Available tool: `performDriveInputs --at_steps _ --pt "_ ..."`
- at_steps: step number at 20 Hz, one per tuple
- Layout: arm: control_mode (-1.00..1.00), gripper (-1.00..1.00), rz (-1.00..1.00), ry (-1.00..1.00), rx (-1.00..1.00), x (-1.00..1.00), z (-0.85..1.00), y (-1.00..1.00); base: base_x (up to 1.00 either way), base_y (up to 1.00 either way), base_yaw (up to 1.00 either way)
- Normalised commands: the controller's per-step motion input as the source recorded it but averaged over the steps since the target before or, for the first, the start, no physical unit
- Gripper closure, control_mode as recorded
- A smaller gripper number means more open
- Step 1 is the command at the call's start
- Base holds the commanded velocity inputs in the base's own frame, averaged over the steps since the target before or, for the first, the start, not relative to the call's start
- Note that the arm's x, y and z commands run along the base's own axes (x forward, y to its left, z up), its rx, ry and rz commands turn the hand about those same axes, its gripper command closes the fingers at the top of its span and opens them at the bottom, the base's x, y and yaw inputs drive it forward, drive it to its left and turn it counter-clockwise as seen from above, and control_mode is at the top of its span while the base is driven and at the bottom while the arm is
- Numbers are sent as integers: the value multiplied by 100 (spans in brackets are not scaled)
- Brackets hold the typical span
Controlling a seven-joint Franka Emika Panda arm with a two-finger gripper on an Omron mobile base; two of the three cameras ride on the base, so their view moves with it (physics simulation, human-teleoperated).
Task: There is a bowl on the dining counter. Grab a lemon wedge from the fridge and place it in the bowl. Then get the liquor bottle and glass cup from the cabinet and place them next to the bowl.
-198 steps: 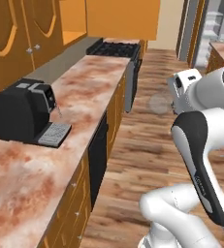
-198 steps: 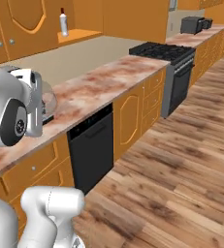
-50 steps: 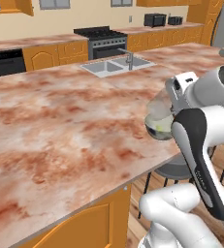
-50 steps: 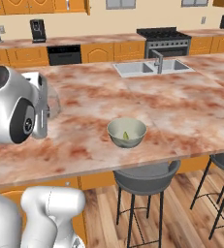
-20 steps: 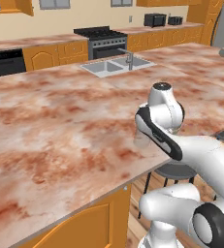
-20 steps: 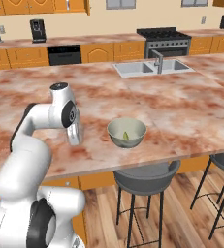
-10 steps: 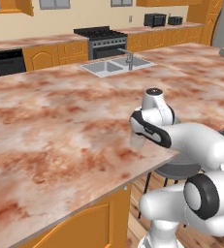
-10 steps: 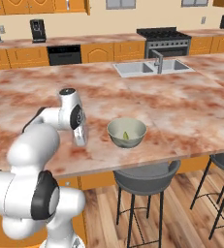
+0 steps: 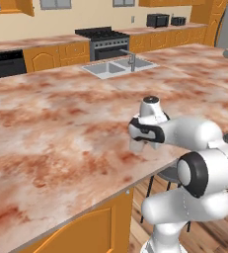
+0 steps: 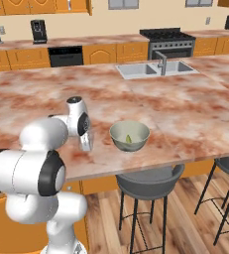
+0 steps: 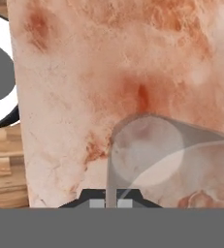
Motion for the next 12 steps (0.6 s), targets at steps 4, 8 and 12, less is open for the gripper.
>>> performDriveInputs --at_steps 4,8,12 --pt "-100 100 0 9 -2 36 -28 0 0 0 0" --pt "-100 100 0 8 -3 33 -24 0 0 0 0" --pt "-100 100 0 8 -4 33 -19 0 0 0 0"
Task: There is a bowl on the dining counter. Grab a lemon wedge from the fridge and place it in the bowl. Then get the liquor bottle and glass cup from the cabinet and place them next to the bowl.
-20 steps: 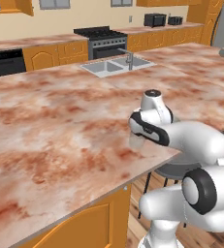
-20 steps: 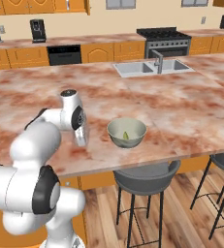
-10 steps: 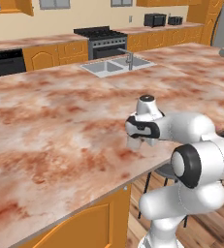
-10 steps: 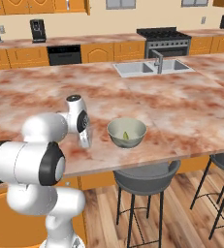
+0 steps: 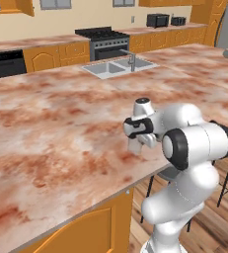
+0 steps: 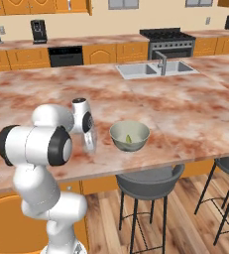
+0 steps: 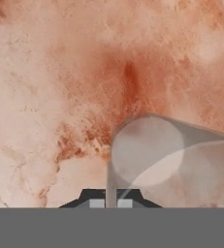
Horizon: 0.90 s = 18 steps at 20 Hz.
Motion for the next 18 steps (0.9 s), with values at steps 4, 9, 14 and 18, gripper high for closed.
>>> performDriveInputs --at_steps 4,9,14,18 --pt "-100 100 0 4 -5 24 -27 0 0 0 0" --pt "-100 100 0 -2 -6 4 -36 0 0 0 0" --pt "-100 100 0 -6 -4 3 -41 0 0 0 0" --pt "-100 -100 0 -12 -5 -14 -48 0 0 0 0"
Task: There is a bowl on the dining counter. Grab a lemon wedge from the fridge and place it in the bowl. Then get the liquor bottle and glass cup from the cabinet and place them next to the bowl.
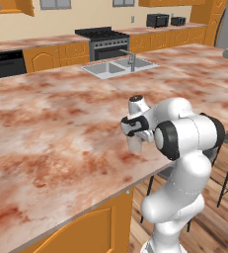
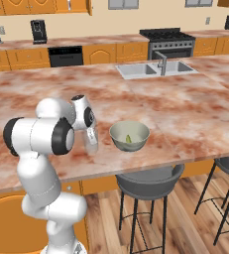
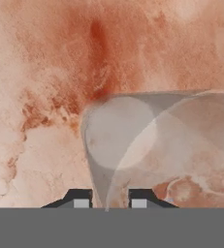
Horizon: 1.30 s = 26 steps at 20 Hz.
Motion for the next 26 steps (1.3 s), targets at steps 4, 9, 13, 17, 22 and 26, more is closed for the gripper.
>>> performDriveInputs --at_steps 4,9,13,17,22,26 --pt "-100 -100 0 -22 0 -47 -18 0 0 0 0" --pt "-100 -100 0 -14 0 -44 15 -1 0 0 0" --pt "-100 -100 0 -10 0 -20 68 -19 0 0 0" --pt "-100 -100 0 -18 0 -38 88 -15 0 0 0" --pt "-100 -100 4 -16 4 -45 94 0 0 0 0" --pt "-100 -100 1 -12 10 -45 88 16 0 0 0"
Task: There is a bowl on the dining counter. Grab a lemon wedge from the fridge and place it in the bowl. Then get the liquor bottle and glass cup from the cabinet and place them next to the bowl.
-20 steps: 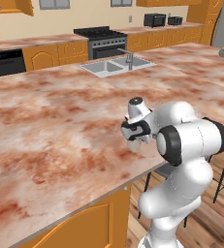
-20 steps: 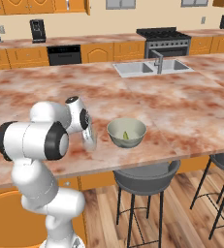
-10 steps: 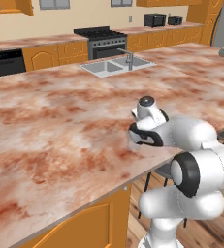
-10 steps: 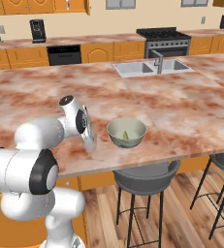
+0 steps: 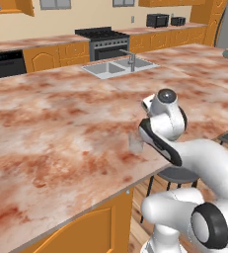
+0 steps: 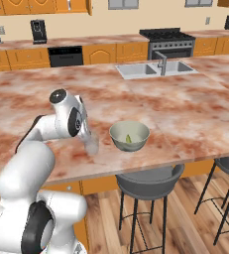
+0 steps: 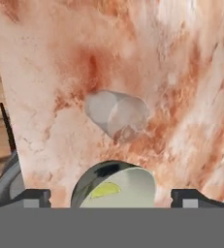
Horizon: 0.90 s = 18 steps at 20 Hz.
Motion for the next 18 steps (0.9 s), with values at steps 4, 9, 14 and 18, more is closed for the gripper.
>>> performDriveInputs --at_steps 4,9,14,18 --pt "-100 -100 -11 -17 20 -47 77 44 0 0 0" --pt "-100 -100 -31 -26 33 -58 63 59 0 0 0" --pt "-100 -100 -37 -26 40 -73 55 44 0 0 0" --pt "-100 -100 -39 -24 51 -84 40 23 0 0 0"
